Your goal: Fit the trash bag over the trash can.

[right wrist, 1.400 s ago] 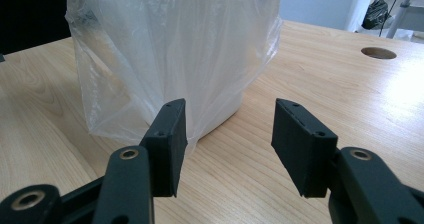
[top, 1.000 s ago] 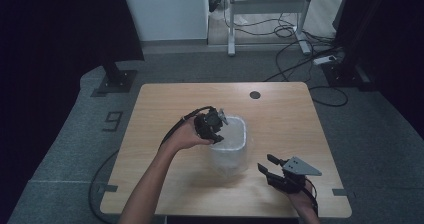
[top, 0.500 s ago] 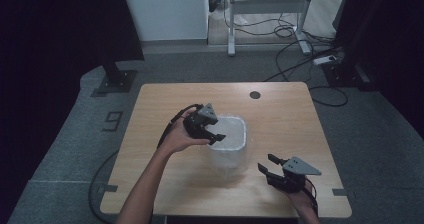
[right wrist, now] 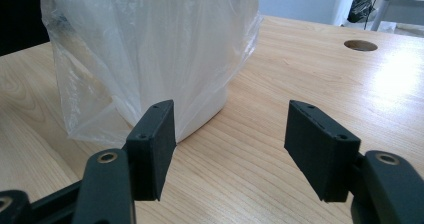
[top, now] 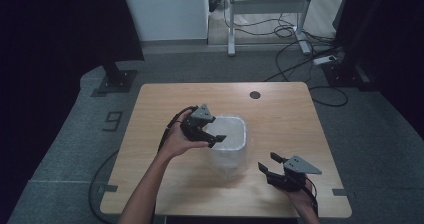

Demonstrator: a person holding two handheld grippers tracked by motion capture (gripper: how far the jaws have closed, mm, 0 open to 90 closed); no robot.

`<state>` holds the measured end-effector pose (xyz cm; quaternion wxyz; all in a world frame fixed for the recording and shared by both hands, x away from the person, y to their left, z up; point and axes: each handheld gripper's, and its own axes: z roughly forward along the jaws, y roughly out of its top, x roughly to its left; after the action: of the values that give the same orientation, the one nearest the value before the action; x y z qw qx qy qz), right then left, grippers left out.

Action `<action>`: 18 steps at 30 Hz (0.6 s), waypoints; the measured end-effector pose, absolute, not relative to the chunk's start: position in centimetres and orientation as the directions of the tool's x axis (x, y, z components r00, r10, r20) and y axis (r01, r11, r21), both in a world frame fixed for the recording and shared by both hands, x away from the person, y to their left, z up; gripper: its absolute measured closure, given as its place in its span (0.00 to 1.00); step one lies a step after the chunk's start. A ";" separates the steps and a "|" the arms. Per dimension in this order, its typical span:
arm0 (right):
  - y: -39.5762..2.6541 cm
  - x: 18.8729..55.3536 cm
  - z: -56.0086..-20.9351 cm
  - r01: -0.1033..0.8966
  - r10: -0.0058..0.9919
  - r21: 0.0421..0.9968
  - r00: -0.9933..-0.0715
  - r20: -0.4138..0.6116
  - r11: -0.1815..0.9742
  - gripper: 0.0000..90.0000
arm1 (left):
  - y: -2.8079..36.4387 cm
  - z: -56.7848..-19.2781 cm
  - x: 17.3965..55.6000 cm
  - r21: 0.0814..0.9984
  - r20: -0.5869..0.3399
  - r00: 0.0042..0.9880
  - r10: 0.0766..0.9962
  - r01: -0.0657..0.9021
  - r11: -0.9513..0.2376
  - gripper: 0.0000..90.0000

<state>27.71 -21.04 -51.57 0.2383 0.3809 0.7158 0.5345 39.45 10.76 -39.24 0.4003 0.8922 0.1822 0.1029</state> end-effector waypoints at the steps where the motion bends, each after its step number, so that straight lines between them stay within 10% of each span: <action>1: -21.0 27.7 -51.6 0.291 0.800 0.947 -0.596 0.067 0.137 0.40 | 10.8 -39.2 39.4 0.758 0.034 0.911 0.412 0.245 -0.605 0.23; 18: -21.0 27.8 -51.6 0.296 0.807 0.946 -0.587 0.070 0.134 0.38 | 13.1 -39.0 37.3 0.803 0.042 0.890 0.454 0.241 -0.546 0.23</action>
<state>27.80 -20.99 -51.57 0.2395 0.3862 0.7137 0.5330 37.34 13.08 -39.02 0.4328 0.8705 0.1994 0.1230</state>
